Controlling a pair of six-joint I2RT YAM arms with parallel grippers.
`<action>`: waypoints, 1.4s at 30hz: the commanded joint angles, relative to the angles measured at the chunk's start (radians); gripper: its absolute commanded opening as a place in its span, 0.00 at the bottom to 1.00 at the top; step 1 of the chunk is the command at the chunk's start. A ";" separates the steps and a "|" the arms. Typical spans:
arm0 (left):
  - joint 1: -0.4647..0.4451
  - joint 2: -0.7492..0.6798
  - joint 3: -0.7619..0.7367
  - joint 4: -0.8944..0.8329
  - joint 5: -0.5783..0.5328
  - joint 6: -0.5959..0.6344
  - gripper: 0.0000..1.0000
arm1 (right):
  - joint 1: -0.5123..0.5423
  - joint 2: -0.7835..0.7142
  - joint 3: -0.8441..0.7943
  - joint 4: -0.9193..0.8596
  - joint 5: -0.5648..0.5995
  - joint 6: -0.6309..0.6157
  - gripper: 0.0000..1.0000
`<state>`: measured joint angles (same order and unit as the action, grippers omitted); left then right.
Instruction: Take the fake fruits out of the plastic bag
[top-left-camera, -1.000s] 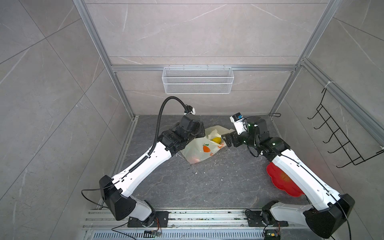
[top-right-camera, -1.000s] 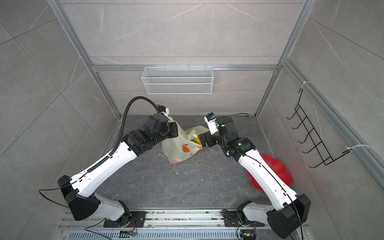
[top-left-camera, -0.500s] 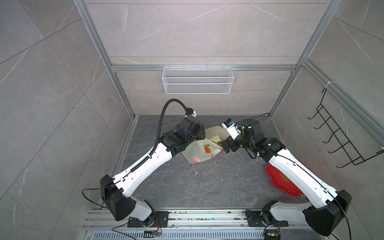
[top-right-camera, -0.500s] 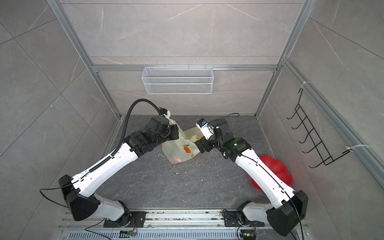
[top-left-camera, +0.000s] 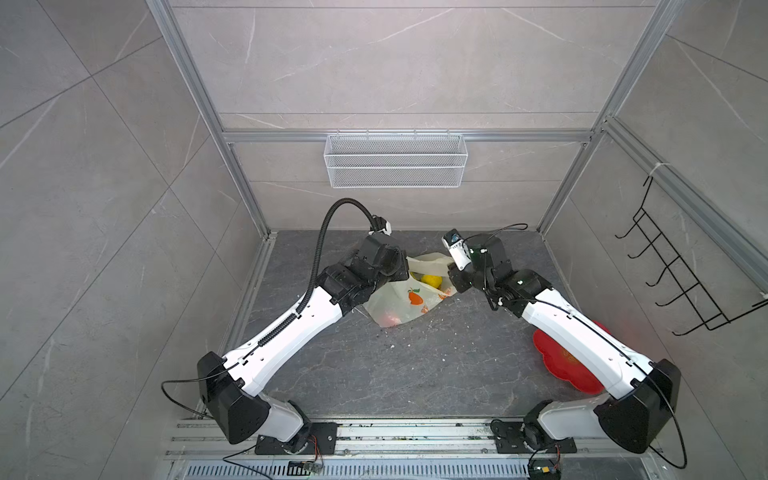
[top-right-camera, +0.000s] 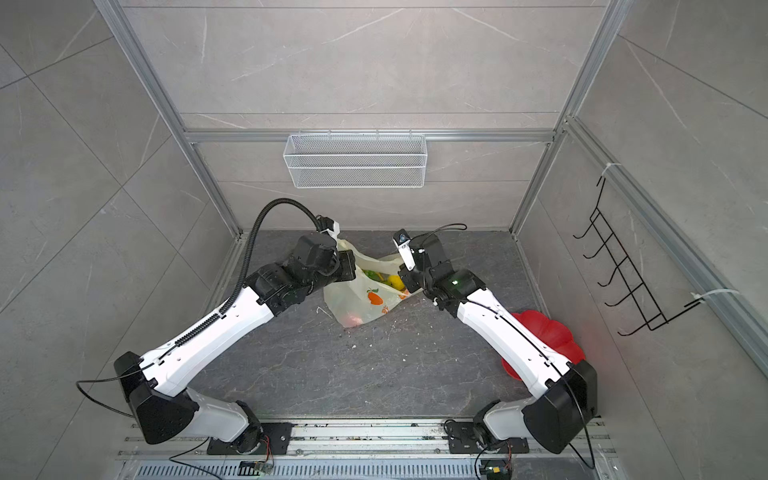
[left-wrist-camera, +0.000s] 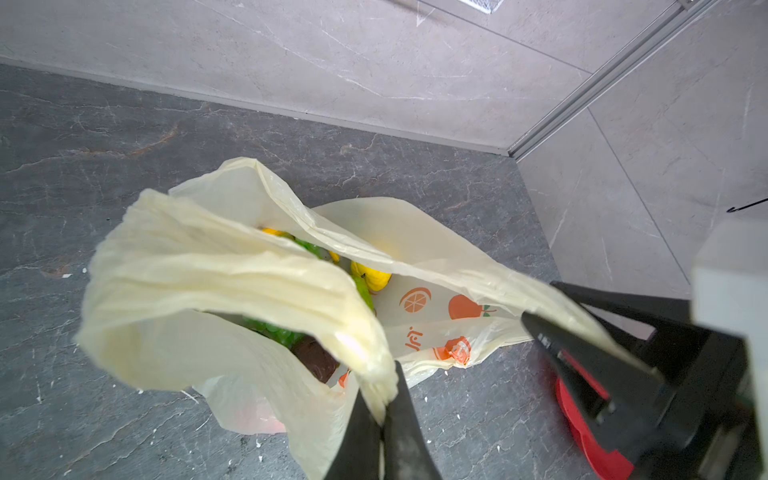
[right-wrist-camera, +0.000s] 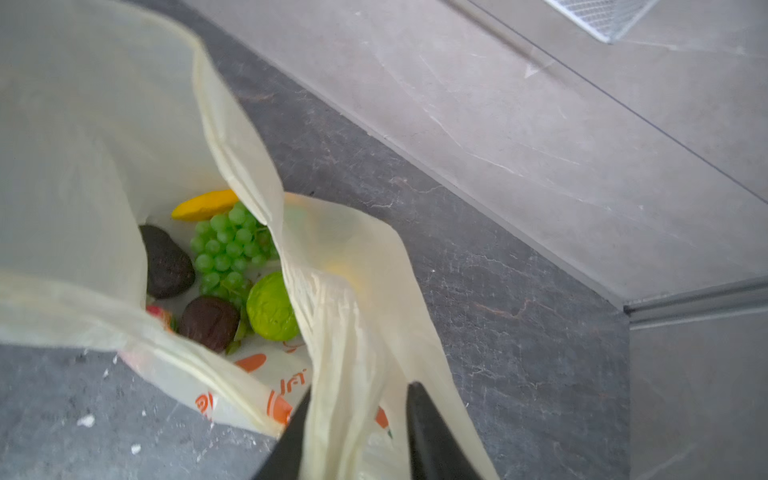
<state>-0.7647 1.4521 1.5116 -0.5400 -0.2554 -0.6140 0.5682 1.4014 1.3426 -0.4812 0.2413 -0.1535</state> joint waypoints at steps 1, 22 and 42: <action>0.085 0.005 0.097 -0.052 0.038 0.068 0.00 | -0.024 0.040 0.081 0.022 0.055 0.178 0.24; 0.317 0.359 0.713 -0.252 0.238 0.270 0.00 | -0.278 0.184 0.405 -0.094 -0.291 0.654 0.00; 0.508 -0.191 -0.387 0.187 0.321 -0.019 0.02 | -0.275 -0.067 -0.102 0.131 -0.294 0.655 0.00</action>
<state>-0.3084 1.2613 1.1450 -0.3939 0.0238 -0.5713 0.2893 1.3823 1.2751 -0.4137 -0.0387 0.4950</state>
